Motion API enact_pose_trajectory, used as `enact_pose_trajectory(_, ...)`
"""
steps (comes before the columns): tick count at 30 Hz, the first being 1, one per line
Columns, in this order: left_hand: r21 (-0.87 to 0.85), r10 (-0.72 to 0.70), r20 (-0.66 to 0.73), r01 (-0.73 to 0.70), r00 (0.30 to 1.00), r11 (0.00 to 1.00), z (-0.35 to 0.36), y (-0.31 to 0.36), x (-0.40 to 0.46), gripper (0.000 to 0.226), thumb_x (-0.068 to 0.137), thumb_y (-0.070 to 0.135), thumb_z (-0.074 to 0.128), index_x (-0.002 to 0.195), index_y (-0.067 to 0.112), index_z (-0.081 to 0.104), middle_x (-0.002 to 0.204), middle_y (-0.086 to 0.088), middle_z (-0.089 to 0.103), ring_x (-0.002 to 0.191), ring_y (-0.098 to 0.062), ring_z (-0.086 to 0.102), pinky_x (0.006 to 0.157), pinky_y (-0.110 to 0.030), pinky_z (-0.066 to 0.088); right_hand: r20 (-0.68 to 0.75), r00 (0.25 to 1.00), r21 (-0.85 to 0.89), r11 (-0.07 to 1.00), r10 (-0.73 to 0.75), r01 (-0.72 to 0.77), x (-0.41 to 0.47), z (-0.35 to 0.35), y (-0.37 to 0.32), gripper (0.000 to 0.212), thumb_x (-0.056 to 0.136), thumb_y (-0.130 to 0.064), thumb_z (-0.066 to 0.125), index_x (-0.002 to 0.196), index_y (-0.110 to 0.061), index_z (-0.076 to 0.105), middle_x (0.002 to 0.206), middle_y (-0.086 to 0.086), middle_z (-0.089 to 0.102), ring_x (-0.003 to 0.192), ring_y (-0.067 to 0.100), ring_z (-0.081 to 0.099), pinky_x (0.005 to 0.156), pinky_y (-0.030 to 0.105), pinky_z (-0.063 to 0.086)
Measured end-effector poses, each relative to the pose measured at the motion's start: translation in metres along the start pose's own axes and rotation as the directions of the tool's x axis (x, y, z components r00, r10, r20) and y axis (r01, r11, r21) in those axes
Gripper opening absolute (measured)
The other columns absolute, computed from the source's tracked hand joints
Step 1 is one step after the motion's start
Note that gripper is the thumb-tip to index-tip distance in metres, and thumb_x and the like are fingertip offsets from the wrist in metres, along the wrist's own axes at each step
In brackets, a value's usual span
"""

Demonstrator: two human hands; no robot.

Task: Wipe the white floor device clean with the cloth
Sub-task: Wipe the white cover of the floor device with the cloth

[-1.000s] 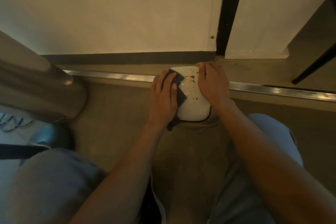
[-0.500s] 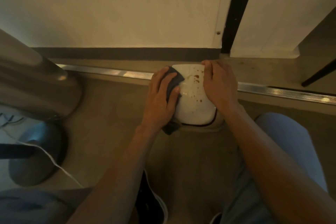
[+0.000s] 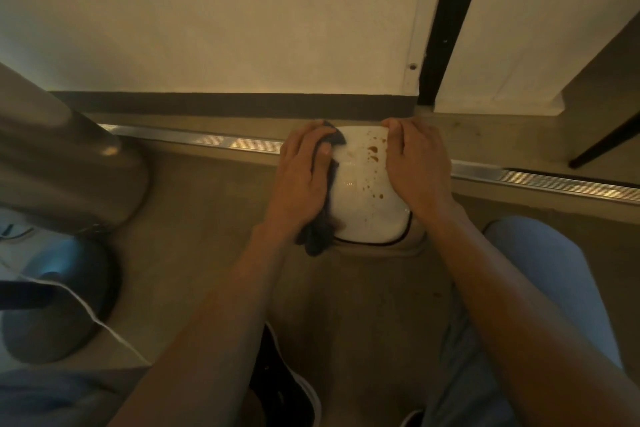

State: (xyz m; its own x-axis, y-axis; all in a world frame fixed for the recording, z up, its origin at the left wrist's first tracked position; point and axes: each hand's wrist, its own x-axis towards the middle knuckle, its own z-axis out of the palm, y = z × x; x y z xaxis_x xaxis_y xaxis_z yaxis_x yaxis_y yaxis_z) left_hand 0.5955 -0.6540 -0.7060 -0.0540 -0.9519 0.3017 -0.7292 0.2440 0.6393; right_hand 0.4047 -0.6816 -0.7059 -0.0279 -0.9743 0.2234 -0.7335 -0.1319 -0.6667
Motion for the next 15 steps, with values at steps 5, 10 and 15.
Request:
enact_pose_trajectory(5, 0.128, -0.048, 0.185, 0.024, 0.982, 0.991, 0.004, 0.008, 0.056, 0.036, 0.105, 0.033, 0.038, 0.12, 0.016, 0.066, 0.122, -0.005, 0.064, 0.117, -0.024, 0.056, 0.105, -0.034, 0.039, 0.015, 1.0, -0.006, 1.0, 0.012, -0.012, 0.001, -0.001, -0.001, 0.035, 0.106, -0.029, 0.031, 0.112, -0.015, 0.063, 0.106, 0.004, 0.062, 0.095, 0.01, 0.046, 0.086, 0.023, 0.032)
enact_pose_trajectory(10, 0.016, 0.141, 0.045, -0.142, 0.989, 0.99, -0.001, 0.004, -0.005, 0.024, 0.106, 0.021, 0.044, 0.119, 0.013, 0.063, 0.139, -0.002, 0.053, 0.132, -0.018, 0.046, 0.113, -0.03, 0.032, 0.007, 1.0, -0.006, 1.0, 0.015, -0.015, 0.0, 0.001, 0.001, 0.035, 0.106, -0.028, 0.032, 0.115, -0.015, 0.063, 0.11, 0.004, 0.062, 0.104, 0.016, 0.052, 0.087, 0.022, 0.032)
enact_pose_trajectory(15, 0.011, -0.07, 0.13, 0.069, 0.989, 0.998, 0.002, -0.001, 0.046, 0.032, 0.103, 0.032, 0.036, 0.109, 0.02, 0.065, 0.115, 0.003, 0.063, 0.11, -0.014, 0.055, 0.101, -0.039, 0.043, 0.019, 1.0, -0.026, 1.0, -0.011, 0.011, 0.001, 0.001, 0.002, 0.036, 0.105, -0.027, 0.031, 0.113, -0.014, 0.063, 0.107, 0.005, 0.063, 0.102, 0.02, 0.054, 0.088, 0.024, 0.033)
